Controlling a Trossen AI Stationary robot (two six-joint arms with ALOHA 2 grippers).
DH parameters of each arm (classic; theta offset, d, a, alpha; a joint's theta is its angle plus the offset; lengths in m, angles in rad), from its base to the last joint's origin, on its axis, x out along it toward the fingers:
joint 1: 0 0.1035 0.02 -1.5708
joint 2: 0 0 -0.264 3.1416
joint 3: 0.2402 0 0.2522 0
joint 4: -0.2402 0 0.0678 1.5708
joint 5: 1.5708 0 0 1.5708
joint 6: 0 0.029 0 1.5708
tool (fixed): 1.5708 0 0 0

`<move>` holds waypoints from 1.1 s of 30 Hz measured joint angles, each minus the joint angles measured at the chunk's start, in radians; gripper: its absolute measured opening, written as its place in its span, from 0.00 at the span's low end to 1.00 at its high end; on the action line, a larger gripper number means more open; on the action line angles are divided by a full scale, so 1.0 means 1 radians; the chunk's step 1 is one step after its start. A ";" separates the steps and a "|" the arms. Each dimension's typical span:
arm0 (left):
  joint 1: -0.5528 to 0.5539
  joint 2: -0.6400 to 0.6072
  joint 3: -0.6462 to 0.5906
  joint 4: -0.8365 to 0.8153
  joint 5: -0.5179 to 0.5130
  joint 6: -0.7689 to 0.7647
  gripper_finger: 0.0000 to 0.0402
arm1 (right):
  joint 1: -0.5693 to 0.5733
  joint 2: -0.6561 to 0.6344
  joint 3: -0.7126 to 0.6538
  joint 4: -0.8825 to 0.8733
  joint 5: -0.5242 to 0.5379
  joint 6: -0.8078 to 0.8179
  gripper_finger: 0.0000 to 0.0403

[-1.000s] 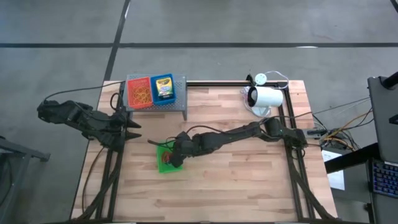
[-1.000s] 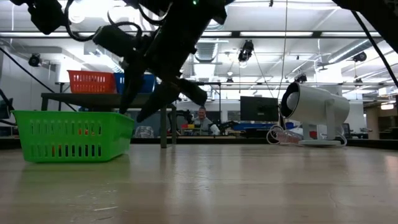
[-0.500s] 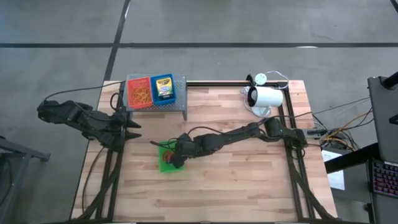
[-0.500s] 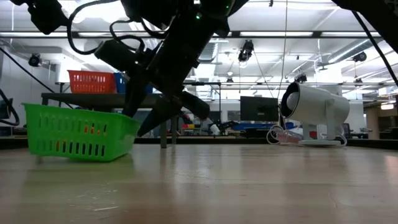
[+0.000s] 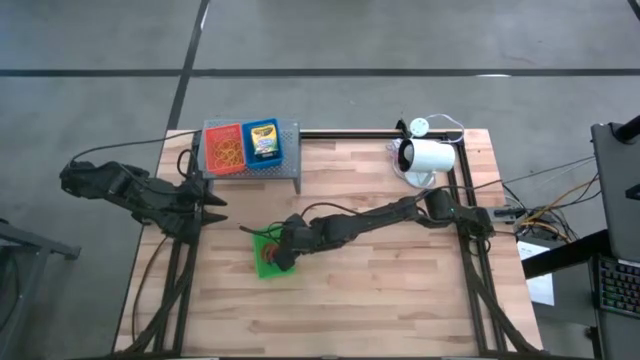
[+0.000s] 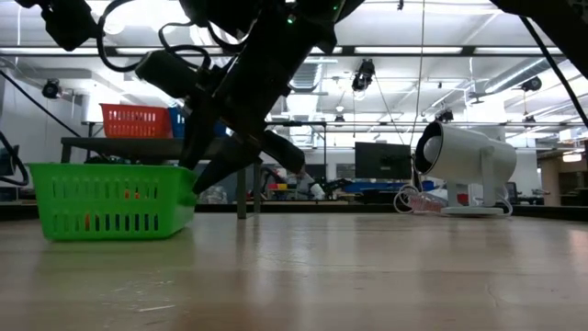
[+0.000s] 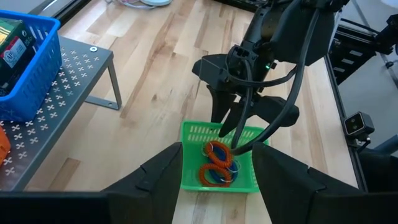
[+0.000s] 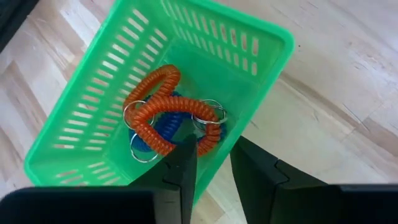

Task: Pick & Place Office Desk Supplies
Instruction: Put the green bin filled with spring keychains on the shelf

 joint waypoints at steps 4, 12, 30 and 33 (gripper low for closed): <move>0.000 0.000 0.000 0.000 0.000 0.000 0.50 | 0.000 0.000 -0.004 0.000 0.000 -0.003 0.19; 0.000 0.000 0.000 0.000 0.000 0.000 0.50 | 0.000 0.000 -0.006 -0.004 0.000 -0.005 0.11; 0.000 0.000 0.000 0.000 0.000 0.000 0.50 | 0.000 -0.041 0.000 -0.136 0.038 -0.097 0.03; 0.000 0.000 0.000 0.000 0.000 0.000 0.50 | 0.000 -0.057 0.000 -0.199 0.044 -0.068 0.03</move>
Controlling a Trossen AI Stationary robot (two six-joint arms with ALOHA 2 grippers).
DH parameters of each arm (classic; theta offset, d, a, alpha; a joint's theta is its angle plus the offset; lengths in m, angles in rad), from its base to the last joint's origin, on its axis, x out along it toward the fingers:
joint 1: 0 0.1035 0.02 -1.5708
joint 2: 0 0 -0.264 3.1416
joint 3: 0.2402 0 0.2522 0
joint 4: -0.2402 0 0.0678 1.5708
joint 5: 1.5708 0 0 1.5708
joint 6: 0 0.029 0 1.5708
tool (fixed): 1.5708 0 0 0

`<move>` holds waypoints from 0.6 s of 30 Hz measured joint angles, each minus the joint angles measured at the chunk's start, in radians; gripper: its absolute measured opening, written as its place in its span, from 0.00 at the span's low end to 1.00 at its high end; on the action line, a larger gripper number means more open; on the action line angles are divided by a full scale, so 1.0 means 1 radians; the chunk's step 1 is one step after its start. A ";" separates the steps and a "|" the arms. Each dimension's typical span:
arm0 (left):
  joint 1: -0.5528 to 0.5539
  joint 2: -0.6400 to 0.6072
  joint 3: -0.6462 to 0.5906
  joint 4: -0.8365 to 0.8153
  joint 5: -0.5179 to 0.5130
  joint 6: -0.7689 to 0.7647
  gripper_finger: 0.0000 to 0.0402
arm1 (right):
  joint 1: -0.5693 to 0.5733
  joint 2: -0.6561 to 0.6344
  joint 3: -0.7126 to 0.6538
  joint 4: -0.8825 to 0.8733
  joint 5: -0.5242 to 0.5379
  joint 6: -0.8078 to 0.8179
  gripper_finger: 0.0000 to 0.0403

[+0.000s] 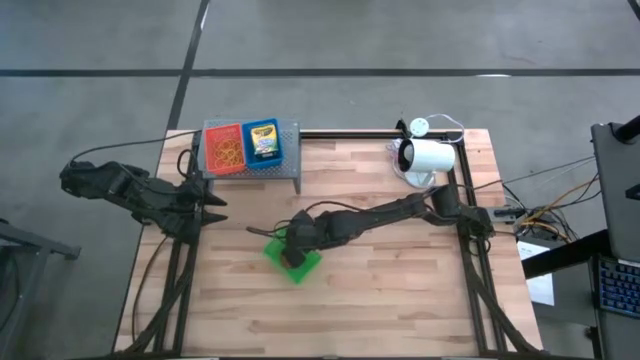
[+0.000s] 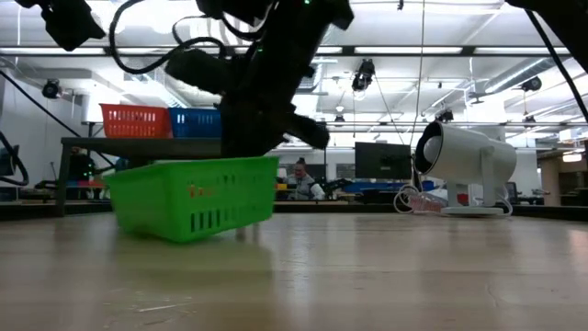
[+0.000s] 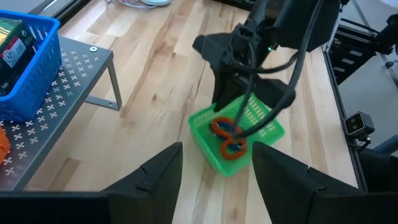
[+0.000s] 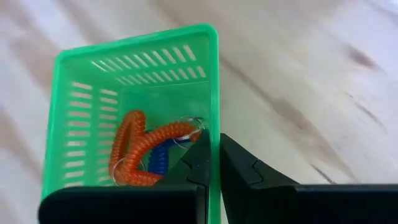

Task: Pick & Place Office Desk Supplies
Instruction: Put the green bin filled with spring keychains on the shelf

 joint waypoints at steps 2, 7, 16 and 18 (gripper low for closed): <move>0.000 0.000 0.000 0.000 0.000 0.000 0.50 | 0.000 -0.011 0.000 -0.050 0.036 0.052 0.03; 0.000 0.000 0.000 0.000 0.000 0.000 0.50 | -0.002 -0.022 -0.019 -0.095 0.078 0.124 0.03; 0.000 0.000 0.000 0.000 0.000 0.000 0.50 | 0.029 -0.081 -0.095 0.080 0.083 0.059 0.03; 0.000 0.000 0.000 0.000 0.000 0.000 0.50 | 0.034 -0.104 -0.123 0.166 0.087 0.016 0.03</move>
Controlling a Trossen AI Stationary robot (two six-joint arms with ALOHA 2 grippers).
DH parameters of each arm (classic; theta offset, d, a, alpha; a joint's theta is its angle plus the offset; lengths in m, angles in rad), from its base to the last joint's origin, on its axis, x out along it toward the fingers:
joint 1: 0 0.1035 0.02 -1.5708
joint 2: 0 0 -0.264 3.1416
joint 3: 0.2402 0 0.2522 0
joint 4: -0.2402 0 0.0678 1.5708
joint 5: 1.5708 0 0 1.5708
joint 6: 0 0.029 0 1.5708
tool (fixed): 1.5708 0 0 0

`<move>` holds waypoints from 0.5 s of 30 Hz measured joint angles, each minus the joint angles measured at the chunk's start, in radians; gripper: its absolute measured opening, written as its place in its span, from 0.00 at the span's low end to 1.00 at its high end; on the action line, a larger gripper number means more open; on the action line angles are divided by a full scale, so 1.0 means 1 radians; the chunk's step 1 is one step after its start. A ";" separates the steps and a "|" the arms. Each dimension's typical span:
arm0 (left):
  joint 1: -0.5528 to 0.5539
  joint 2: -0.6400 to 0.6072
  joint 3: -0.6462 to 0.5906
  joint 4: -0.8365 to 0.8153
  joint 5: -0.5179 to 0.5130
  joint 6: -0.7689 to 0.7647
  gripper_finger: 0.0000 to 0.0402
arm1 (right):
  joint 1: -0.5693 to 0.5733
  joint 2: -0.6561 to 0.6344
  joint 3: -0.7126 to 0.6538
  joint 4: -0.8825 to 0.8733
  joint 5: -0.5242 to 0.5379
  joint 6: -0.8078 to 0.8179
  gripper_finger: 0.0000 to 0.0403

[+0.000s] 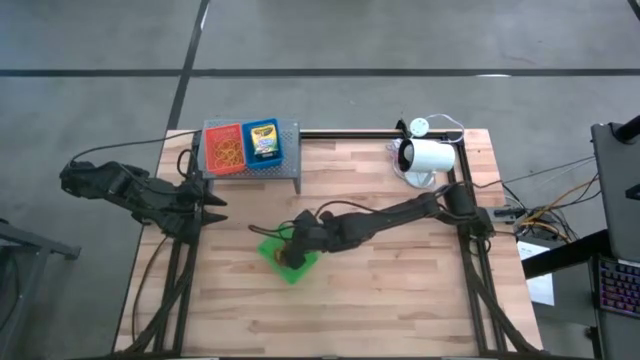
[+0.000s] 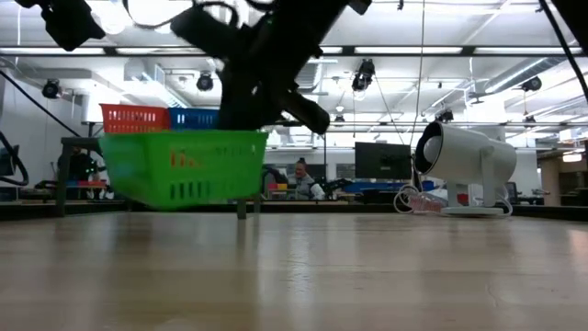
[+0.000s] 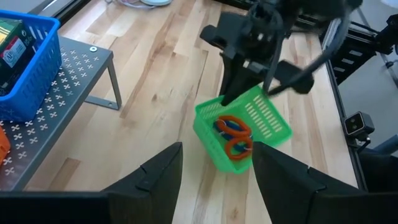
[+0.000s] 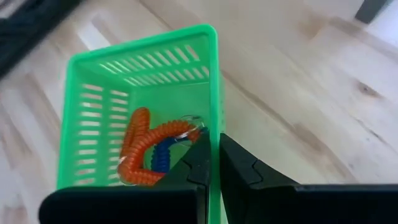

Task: Pick & Place Office Desk Supplies
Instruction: Put the green bin filled with spring keychains on the shelf

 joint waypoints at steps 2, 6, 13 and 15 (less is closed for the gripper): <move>0.000 0.000 0.000 0.000 0.000 0.000 0.50 | 0.000 -0.020 -0.032 0.042 0.005 -0.007 0.03; 0.000 0.000 0.000 0.000 0.000 0.000 0.50 | -0.001 -0.063 -0.128 0.123 0.005 0.051 0.03; 0.000 0.000 0.000 0.000 0.000 0.000 0.50 | -0.001 -0.164 -0.373 0.343 0.038 0.173 0.03; 0.000 0.000 0.000 0.000 0.000 0.000 0.50 | -0.001 -0.200 -0.447 0.400 0.077 0.209 0.03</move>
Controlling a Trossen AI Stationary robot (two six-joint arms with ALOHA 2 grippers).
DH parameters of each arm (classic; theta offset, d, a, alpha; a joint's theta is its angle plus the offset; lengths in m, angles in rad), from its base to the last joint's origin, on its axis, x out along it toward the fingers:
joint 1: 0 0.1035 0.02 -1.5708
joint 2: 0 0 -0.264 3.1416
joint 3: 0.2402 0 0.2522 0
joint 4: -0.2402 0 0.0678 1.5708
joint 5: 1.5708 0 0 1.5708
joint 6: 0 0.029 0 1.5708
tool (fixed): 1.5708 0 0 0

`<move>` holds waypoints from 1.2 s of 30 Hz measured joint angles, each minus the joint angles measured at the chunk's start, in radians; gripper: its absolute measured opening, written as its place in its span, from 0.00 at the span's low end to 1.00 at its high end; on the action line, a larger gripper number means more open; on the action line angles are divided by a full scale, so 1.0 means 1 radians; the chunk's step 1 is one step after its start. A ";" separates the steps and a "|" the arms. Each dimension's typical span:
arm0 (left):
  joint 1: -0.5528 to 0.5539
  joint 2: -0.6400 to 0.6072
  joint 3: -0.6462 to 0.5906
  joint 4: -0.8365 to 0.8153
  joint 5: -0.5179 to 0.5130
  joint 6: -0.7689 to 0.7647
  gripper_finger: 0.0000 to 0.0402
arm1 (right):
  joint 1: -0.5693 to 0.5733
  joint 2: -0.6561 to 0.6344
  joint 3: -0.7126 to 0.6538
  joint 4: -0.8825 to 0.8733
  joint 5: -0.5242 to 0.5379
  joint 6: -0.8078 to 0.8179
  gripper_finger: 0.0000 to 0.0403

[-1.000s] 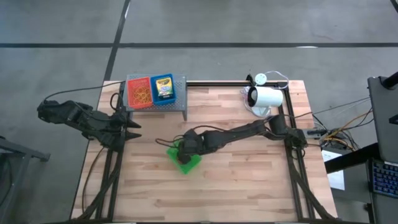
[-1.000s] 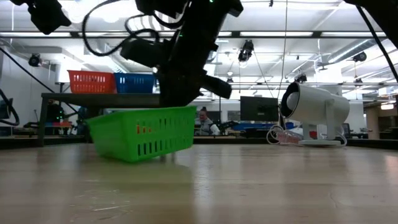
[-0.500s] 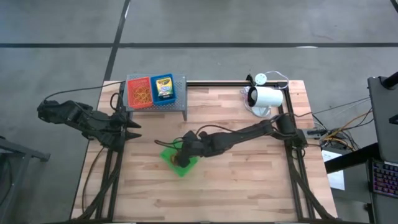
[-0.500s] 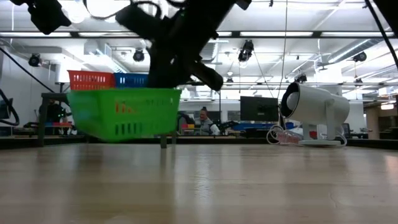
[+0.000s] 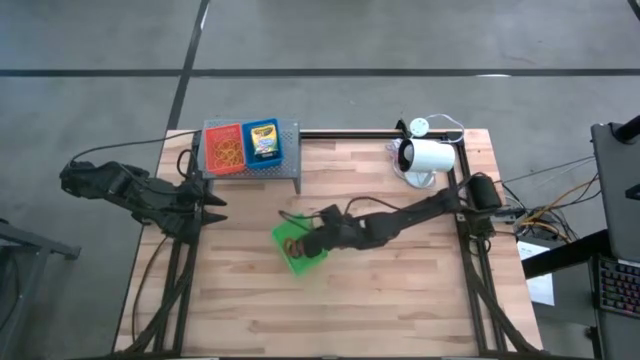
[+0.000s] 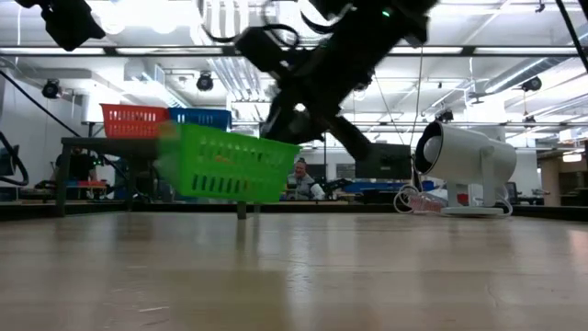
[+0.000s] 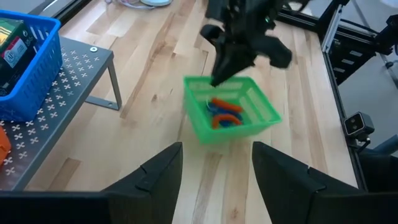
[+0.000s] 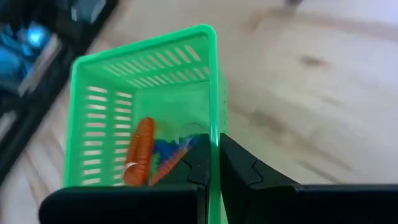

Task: Pick & Place Office Desk Supplies
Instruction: Put the green bin filled with spring keychains on the shelf

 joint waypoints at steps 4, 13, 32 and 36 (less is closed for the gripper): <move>0.000 0.000 0.000 0.000 0.000 0.000 0.50 | 0.002 -0.073 -0.118 0.048 0.109 0.091 0.03; 0.000 0.000 0.000 0.000 0.000 0.000 0.50 | -0.027 -0.206 -0.251 0.048 0.160 0.206 0.03; 0.000 0.000 0.000 0.000 0.000 0.000 0.50 | -0.278 -0.318 -0.057 -0.321 -0.078 0.169 0.03; 0.000 0.000 0.000 0.000 0.000 0.000 0.50 | -0.326 -0.318 0.051 -0.442 -0.069 0.135 0.03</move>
